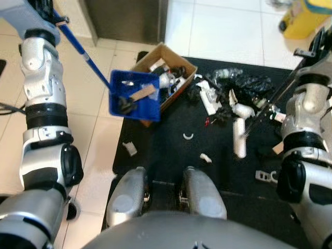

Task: Sweep floor

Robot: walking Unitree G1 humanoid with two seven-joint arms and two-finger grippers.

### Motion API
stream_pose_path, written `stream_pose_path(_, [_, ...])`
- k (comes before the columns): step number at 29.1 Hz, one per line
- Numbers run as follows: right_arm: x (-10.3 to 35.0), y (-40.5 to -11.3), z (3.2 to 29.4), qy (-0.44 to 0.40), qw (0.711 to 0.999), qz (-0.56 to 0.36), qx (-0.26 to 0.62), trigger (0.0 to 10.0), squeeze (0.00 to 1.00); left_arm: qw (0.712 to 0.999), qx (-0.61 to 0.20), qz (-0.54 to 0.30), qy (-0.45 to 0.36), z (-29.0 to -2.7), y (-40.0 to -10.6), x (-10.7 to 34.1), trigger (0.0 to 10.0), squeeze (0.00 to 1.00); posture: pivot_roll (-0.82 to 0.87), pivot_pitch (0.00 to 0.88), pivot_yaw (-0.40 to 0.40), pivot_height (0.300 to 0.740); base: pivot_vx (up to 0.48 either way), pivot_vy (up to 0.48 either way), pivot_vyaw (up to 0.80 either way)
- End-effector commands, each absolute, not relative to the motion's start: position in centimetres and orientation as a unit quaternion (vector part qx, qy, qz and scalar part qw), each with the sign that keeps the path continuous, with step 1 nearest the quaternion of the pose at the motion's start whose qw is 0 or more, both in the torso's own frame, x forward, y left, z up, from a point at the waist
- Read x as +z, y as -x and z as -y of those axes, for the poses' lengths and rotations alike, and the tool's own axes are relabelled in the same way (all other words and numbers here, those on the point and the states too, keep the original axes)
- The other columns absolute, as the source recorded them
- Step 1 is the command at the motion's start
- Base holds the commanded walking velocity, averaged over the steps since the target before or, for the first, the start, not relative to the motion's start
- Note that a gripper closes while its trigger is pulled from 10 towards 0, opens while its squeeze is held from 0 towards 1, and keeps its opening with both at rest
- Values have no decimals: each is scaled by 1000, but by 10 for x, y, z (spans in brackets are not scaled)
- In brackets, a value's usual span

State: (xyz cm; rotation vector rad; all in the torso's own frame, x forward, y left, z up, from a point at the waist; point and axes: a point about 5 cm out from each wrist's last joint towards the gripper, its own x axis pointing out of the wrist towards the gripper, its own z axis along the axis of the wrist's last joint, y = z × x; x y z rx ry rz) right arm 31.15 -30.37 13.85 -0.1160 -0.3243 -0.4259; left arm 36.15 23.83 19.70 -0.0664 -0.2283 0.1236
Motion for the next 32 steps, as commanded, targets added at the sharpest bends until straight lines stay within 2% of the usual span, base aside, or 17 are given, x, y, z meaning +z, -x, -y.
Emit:
stream_pose_path(1, [145,-311,307,66,959,174,-212,10000,0,987,54,147,33,-235,-364,213,10000,0,70,0,28,740,480,0,0])
stream_pose_path(8, [144,-312,306,66,959,174,-212,10000,0,987,52,146,33,-234,-364,214,10000,0,69,0,30,740,363,0,0])
stream_pose_path(32, [142,-310,305,64,959,177,-214,10000,0,984,-1,176,-22,-215,-367,219,10000,0,66,0,44,740,0,0,0])
